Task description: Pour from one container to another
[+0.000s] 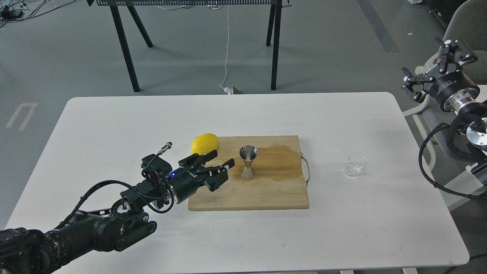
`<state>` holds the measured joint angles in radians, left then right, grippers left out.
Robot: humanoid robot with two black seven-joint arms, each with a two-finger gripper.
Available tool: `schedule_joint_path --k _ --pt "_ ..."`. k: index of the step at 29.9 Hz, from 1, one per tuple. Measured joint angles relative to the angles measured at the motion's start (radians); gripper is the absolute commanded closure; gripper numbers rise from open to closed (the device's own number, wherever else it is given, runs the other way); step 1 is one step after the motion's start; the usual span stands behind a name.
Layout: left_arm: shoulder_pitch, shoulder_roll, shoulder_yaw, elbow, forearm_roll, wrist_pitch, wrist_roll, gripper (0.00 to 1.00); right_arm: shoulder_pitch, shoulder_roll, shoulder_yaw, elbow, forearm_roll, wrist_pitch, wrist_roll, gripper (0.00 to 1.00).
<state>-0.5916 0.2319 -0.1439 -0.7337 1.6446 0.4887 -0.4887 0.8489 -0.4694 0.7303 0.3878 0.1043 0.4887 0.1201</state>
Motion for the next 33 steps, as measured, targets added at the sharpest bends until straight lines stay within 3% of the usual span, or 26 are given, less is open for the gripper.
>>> schedule_joint_path --k 9,14,19,25,27,33 --pt "-0.002 0.096 -0.025 -0.056 -0.013 0.0 0.0 0.25 -0.001 0.0 0.0 0.0 0.001 0.0 0.001 0.01" --pt "0.001 0.177 -0.085 -0.148 -0.031 0.0 0.0 0.25 -0.007 0.0 0.0 0.002 0.001 0.0 0.001 0.01" --pt "-0.011 0.242 -0.198 -0.225 -0.172 0.0 0.0 0.25 -0.002 -0.007 0.008 0.011 0.004 0.0 0.002 0.01" --pt "-0.039 0.268 -0.44 -0.259 -0.314 -0.003 0.0 0.25 0.032 -0.01 -0.009 0.013 0.001 0.0 0.005 0.01" --pt "-0.05 0.27 -0.521 -0.259 -0.358 -0.067 0.0 0.25 0.043 -0.011 -0.025 0.013 -0.003 0.0 0.006 0.01" --pt "-0.108 0.306 -0.647 -0.246 -0.56 -0.455 0.0 0.23 0.06 -0.041 -0.051 0.058 -0.006 0.0 -0.001 0.01"
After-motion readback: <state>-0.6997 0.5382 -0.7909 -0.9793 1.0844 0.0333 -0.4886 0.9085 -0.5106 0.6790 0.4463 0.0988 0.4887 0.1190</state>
